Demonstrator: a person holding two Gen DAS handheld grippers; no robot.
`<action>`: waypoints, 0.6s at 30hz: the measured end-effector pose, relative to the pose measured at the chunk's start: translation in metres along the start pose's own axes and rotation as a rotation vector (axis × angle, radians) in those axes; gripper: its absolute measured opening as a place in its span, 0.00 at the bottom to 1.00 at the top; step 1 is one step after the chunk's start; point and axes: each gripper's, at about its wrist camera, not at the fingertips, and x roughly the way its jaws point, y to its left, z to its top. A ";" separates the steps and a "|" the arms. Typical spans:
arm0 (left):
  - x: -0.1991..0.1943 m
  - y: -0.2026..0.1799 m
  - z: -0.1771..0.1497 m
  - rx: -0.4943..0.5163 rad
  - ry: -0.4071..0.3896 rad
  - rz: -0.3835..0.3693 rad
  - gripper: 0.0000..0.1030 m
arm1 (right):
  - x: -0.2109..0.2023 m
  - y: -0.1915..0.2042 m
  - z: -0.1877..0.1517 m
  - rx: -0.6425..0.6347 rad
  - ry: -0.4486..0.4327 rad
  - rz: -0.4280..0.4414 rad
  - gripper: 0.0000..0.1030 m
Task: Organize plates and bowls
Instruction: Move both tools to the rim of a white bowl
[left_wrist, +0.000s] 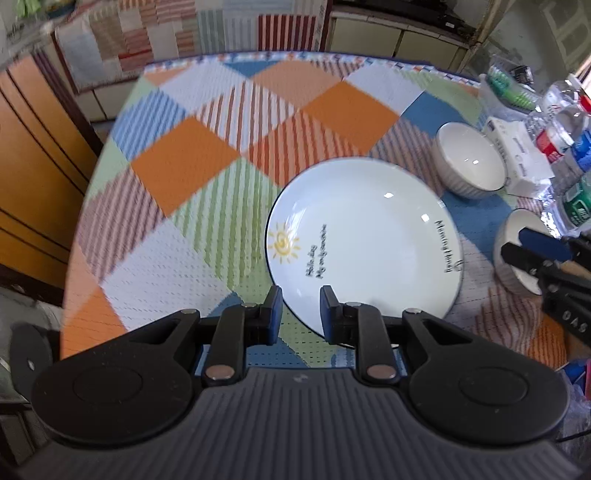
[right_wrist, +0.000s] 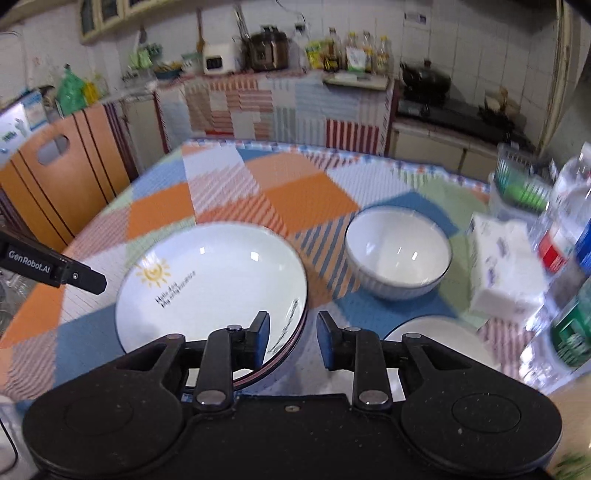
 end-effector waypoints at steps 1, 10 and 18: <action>-0.009 -0.004 0.003 0.010 -0.008 0.007 0.20 | -0.009 -0.003 0.002 -0.005 -0.017 0.002 0.32; -0.058 -0.048 0.034 0.092 -0.084 -0.007 0.22 | -0.051 -0.033 0.013 -0.047 -0.106 -0.014 0.53; -0.046 -0.078 0.059 0.097 -0.129 -0.063 0.29 | -0.032 -0.058 0.016 -0.072 -0.113 -0.025 0.70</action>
